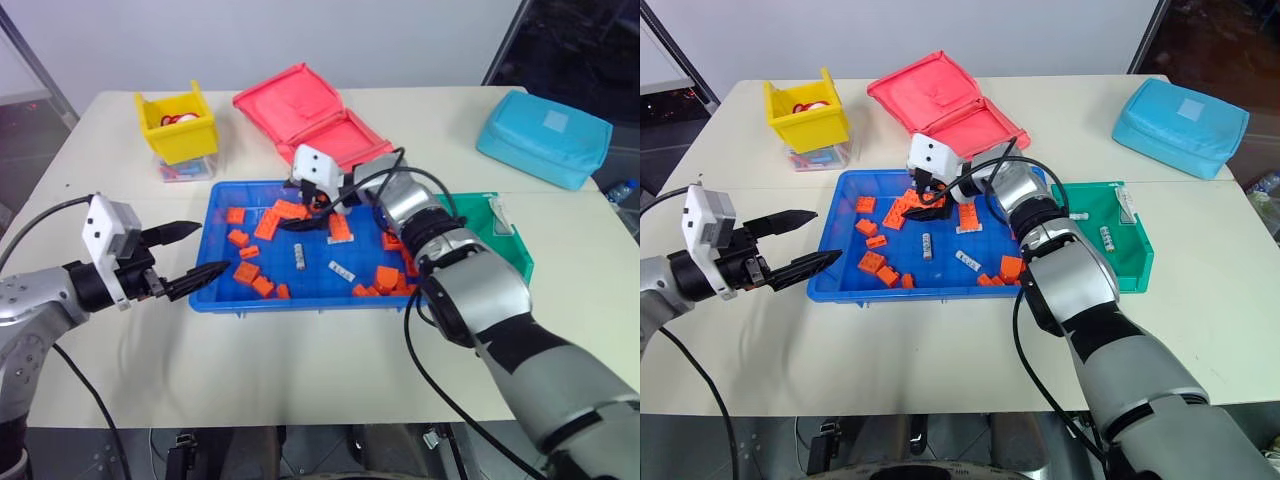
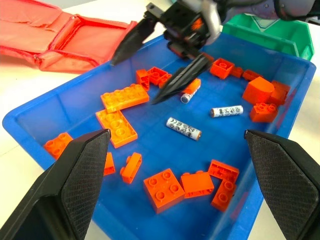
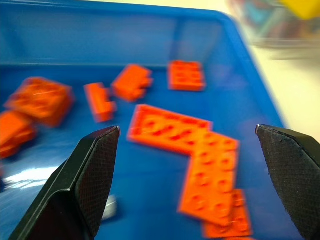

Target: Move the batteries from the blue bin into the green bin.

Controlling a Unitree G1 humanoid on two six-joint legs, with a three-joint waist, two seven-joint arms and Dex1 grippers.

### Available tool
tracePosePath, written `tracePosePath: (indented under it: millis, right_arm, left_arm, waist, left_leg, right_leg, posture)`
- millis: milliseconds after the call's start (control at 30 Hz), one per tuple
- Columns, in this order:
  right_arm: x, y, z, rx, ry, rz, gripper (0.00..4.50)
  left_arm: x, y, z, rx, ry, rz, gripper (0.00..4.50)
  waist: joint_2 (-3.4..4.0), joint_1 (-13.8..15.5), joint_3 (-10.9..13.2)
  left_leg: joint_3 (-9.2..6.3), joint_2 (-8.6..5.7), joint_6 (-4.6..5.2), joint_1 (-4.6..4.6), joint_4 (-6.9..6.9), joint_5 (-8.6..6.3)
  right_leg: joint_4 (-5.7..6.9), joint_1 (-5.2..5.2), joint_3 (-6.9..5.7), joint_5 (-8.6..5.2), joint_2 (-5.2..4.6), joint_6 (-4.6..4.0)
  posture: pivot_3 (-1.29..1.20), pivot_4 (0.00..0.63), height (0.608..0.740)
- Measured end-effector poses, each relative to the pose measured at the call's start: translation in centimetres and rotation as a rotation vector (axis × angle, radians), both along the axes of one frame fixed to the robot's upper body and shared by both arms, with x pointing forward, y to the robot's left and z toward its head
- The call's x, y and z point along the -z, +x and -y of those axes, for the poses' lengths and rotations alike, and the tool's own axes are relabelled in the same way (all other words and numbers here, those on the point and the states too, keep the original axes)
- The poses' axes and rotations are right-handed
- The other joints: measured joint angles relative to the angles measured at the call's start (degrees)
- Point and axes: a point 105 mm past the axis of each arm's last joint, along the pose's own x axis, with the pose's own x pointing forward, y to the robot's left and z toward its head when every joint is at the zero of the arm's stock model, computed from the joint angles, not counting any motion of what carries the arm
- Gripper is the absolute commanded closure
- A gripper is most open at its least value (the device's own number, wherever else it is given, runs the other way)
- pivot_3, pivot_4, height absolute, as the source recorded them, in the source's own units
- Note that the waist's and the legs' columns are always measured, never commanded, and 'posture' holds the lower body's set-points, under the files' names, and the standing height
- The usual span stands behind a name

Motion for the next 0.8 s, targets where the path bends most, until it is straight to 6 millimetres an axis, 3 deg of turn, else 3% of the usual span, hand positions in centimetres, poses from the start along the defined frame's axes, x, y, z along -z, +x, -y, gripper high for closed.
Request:
tracePosePath:
  millis: [100, 367, 800]
  right_arm:
    - [0.3, -0.7, 0.9, -0.047, -0.012, -0.041, 0.03]
    - [3.5, -2.5, 1.6, -0.112, -0.046, -0.183, 0.03]
    - [6.2, -2.3, 0.8, -0.029, -0.05, -0.228, 0.03]
  left_arm:
    - [-0.1, -0.1, 0.0, 0.016, 0.02, -0.001, 0.0]
    - [-0.7, 0.0, -0.1, 0.035, 0.037, 0.01, 0.0]
    - [-0.7, 0.0, -0.1, 0.026, 0.037, 0.008, 0.0]
  waist:
    - [0.0, 0.0, 0.0]
    - [0.0, -0.1, 0.0]
    - [0.0, -0.1, 0.0]
  left_leg:
    - [0.0, 0.01, 0.0, 0.03, -0.01, 0.0]
    - [0.01, 0.01, 0.0, 0.03, -0.01, 0.0]
    - [0.01, 0.01, 0.0, 0.03, -0.01, 0.0]
  right_leg:
    - [0.0, 0.01, 0.0, 0.0, 0.01, 0.0]
    - [0.0, 0.0, 0.0, 0.0, 0.02, 0.0]
    - [0.0, 0.0, 0.0, 0.0, 0.02, 0.0]
  posture:
    - [0.0, 0.15, 0.74]
    - [0.0, 0.15, 0.74]
    - [0.0, 0.15, 0.74]
